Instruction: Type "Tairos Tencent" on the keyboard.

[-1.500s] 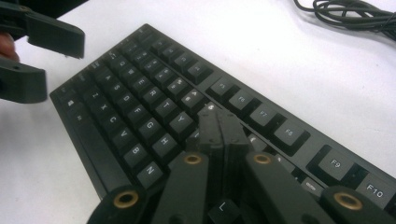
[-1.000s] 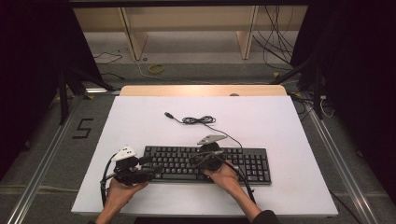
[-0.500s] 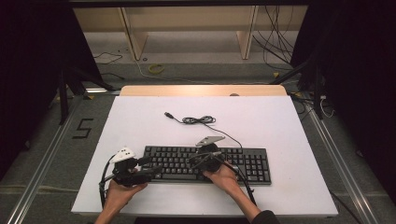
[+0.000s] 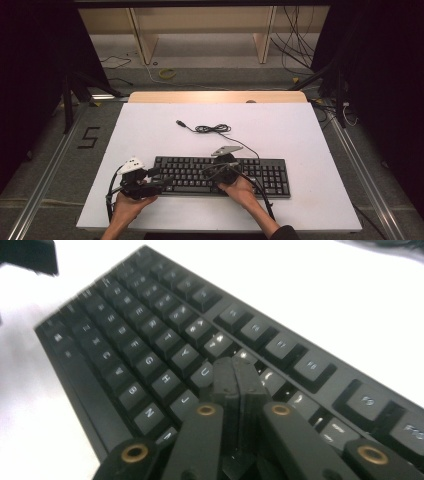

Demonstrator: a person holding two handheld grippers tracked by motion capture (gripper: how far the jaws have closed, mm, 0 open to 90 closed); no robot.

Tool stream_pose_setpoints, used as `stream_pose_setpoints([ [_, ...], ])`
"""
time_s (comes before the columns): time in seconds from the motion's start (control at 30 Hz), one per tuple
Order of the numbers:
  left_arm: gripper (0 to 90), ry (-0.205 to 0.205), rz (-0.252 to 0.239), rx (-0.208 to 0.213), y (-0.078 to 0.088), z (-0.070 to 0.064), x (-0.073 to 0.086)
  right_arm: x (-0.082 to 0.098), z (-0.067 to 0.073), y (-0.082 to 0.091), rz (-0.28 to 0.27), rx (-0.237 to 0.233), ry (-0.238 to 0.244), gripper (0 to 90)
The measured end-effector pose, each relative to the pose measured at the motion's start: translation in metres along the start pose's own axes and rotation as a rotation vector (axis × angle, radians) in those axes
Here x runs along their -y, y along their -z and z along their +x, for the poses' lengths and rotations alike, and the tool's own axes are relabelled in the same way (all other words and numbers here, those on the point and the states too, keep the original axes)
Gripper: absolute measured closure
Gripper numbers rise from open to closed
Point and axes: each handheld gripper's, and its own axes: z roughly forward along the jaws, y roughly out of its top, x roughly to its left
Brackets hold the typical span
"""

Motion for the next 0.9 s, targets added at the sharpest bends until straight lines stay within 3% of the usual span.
stream_pose_setpoints([
  [0.23,29.6,0.001,0.000,0.001,-0.001,-0.001,-0.001,0.003,-0.001,0.016,-0.046,-0.022,-0.011,83.5],
  [0.9,30.3,0.000,0.009,0.018,-0.010,-0.001,-0.009,0.017,-0.001,0.050,-0.112,-0.085,-0.008,51.4],
])
